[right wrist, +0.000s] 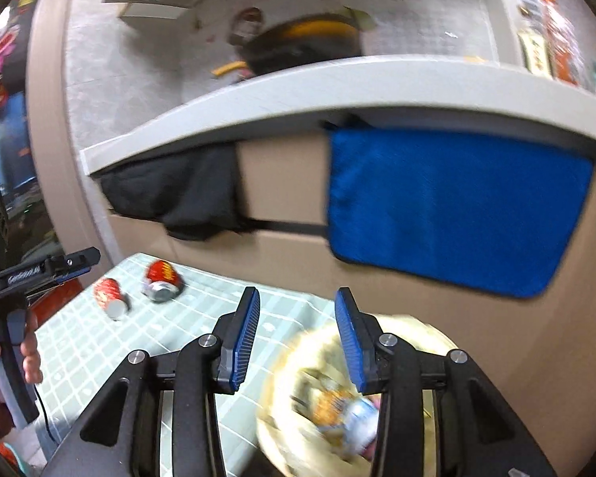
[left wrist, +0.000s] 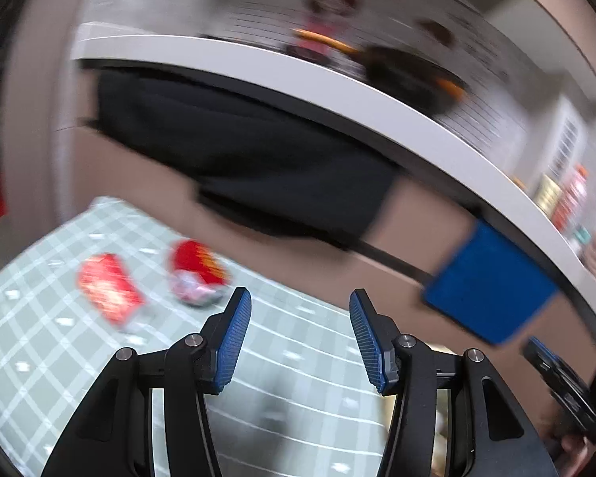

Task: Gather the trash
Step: 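Return to the table and grasp the red paper cup with the left tool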

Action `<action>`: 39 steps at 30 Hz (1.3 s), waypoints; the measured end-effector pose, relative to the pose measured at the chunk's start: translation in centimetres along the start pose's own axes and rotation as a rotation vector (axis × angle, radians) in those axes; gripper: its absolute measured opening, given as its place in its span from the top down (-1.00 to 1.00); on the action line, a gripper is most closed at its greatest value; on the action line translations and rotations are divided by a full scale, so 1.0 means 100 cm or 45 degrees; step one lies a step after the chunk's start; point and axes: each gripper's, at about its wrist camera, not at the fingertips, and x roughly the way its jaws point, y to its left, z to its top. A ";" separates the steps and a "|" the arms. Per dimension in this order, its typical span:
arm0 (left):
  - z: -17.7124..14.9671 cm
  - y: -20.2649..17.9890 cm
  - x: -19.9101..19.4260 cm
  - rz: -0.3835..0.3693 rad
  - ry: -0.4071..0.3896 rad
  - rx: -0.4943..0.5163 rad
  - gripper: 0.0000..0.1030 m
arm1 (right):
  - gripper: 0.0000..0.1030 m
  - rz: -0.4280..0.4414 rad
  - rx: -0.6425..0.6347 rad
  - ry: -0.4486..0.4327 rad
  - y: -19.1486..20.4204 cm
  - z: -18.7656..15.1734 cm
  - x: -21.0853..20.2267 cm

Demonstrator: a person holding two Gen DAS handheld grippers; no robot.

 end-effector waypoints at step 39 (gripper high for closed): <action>0.045 0.180 0.158 0.190 0.115 -0.347 -0.01 | 0.23 0.254 -0.134 0.385 0.134 -0.025 0.195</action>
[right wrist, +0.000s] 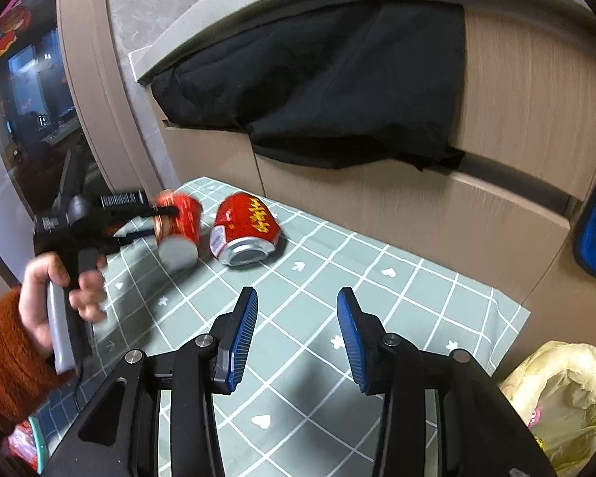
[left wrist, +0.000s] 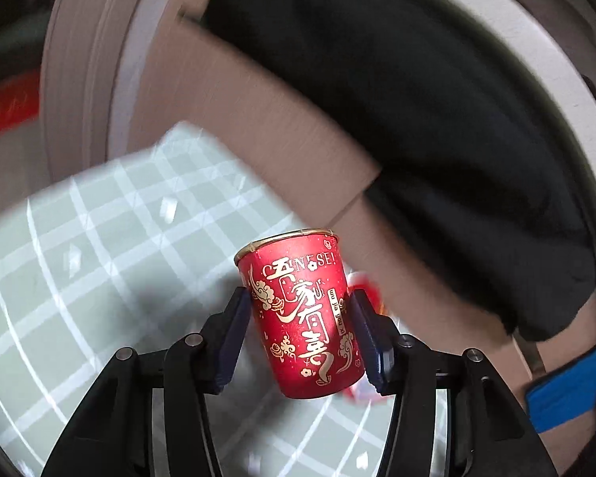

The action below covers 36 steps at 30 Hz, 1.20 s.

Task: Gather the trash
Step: 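Return to the table and grasp the red paper cup with the left tool, then grasp the red can with the right tool while the left tool holds the cup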

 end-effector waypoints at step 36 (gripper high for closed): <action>-0.042 0.018 -0.054 -0.136 0.223 0.154 0.52 | 0.15 0.256 -0.099 0.145 0.029 -0.007 0.065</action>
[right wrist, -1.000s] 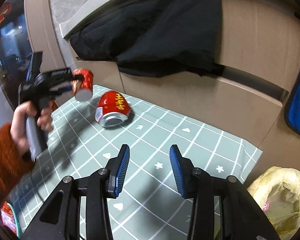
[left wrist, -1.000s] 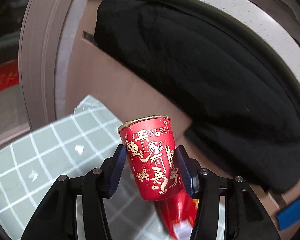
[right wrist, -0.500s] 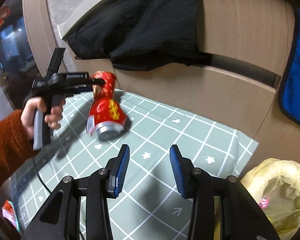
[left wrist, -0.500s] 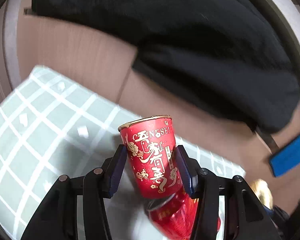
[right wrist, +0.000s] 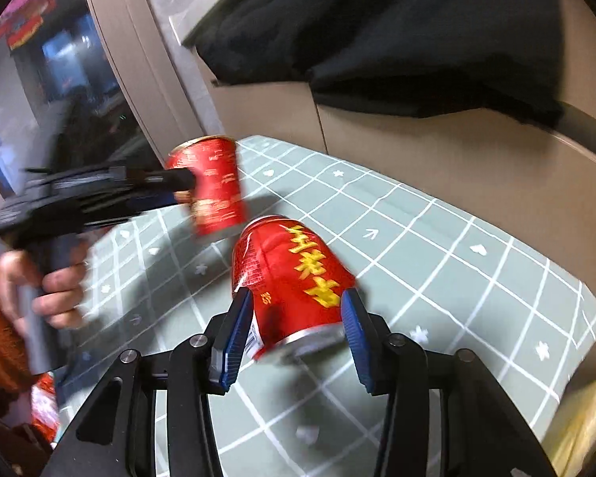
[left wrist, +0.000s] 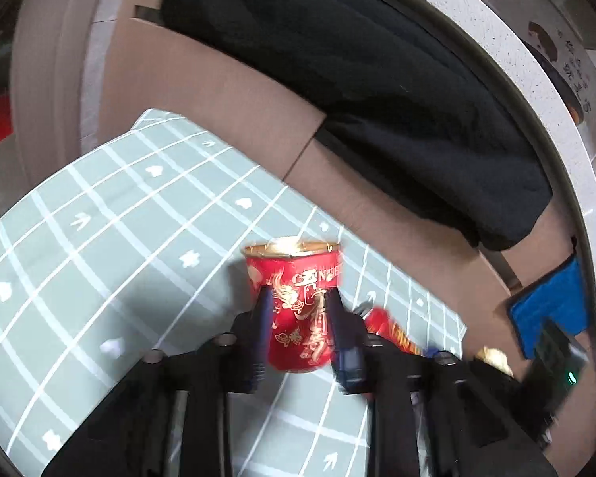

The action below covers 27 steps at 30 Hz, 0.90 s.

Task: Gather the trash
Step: 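Grasp the red can with the right tool while the left tool holds the cup, then carry the red cup and red can over the yellow trash bag with both tools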

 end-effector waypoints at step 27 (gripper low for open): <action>0.011 0.006 0.050 0.229 -0.050 -0.198 -0.10 | 0.07 -0.116 0.009 -0.032 -0.010 -0.028 -0.041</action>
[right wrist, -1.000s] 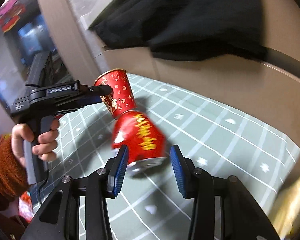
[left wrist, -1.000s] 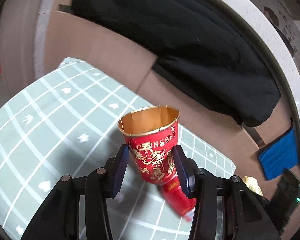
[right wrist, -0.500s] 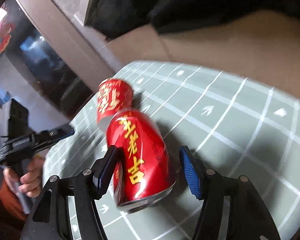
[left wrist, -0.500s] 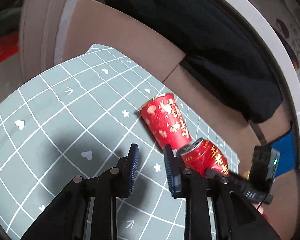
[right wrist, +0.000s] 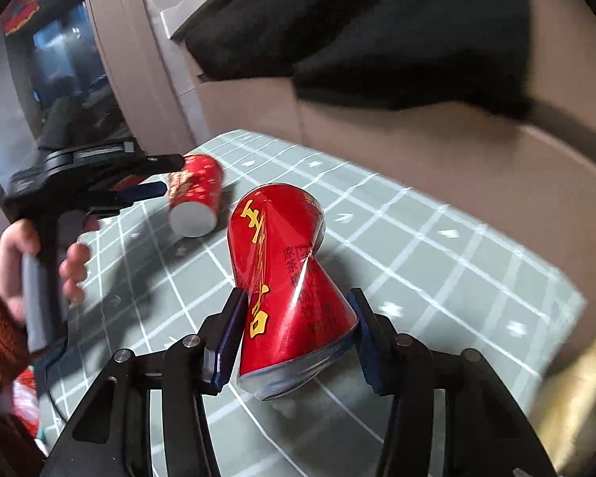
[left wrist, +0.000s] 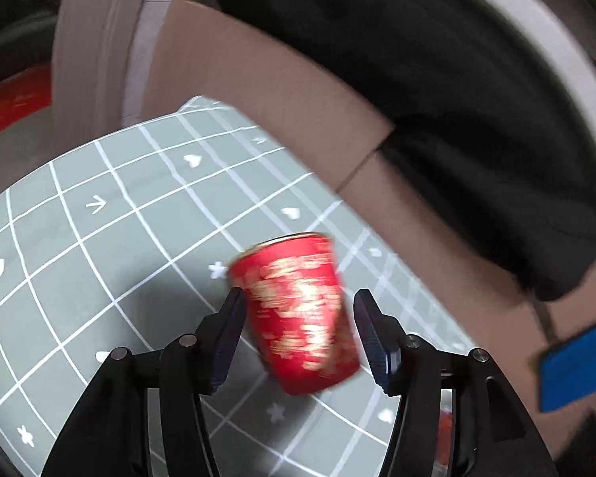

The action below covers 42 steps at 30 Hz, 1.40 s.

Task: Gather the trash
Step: 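Carry the red cup and red can over the yellow trash bag with both tools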

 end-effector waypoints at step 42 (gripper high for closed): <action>-0.164 -0.250 -0.185 -0.454 -0.146 0.747 -0.01 | 0.07 -0.399 0.143 -0.502 -0.053 -0.054 -0.260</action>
